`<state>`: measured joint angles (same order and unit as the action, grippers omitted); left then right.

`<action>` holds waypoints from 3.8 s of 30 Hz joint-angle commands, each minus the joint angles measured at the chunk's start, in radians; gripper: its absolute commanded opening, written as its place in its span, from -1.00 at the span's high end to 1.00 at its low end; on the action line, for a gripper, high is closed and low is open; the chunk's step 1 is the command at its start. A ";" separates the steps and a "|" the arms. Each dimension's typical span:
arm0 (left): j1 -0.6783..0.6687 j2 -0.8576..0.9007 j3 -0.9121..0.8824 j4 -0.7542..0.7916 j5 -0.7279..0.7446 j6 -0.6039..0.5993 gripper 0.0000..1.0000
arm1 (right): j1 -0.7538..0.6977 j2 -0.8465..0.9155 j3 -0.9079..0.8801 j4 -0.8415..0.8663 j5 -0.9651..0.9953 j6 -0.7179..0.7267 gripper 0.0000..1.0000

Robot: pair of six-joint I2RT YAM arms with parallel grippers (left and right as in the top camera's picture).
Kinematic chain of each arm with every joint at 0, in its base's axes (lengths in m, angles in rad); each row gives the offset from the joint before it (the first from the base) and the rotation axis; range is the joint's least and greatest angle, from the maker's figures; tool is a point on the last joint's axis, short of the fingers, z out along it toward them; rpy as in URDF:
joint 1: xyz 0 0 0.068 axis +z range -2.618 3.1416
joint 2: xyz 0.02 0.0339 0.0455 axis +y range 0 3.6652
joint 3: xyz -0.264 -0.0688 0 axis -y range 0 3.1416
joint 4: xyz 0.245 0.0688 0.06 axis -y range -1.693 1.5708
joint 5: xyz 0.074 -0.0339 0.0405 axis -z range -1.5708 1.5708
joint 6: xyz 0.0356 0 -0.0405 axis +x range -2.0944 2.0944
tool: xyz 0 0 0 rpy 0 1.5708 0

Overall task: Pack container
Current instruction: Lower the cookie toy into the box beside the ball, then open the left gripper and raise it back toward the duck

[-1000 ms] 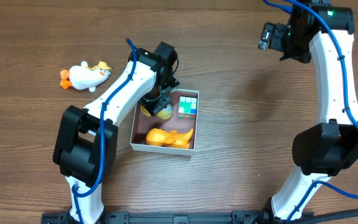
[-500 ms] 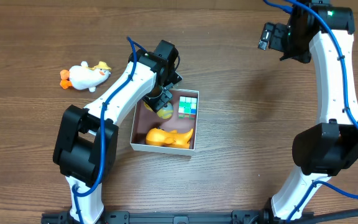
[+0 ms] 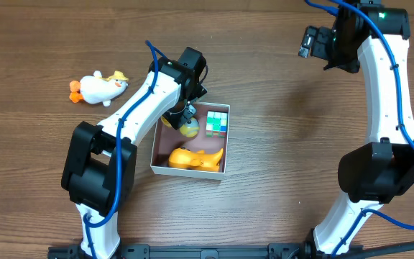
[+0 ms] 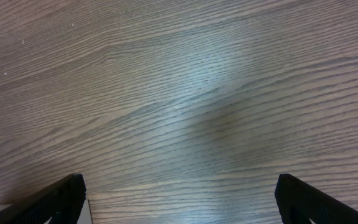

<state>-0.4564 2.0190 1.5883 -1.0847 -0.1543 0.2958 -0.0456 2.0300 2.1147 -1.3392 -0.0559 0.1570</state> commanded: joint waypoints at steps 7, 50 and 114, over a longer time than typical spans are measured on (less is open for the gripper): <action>0.026 0.022 -0.013 0.034 -0.014 0.011 0.42 | -0.002 -0.004 0.025 0.003 -0.006 0.008 -1.00; 0.032 0.023 -0.075 0.143 -0.010 0.011 -0.48 | -0.002 -0.004 0.025 0.003 -0.006 0.008 -1.00; 0.479 0.017 0.510 -0.123 -0.095 -0.475 -0.70 | -0.002 -0.004 0.025 0.003 -0.006 0.008 -1.00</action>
<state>-0.0380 2.0277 2.1399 -1.2701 -0.3622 -0.1814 -0.0456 2.0300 2.1147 -1.3392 -0.0559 0.1570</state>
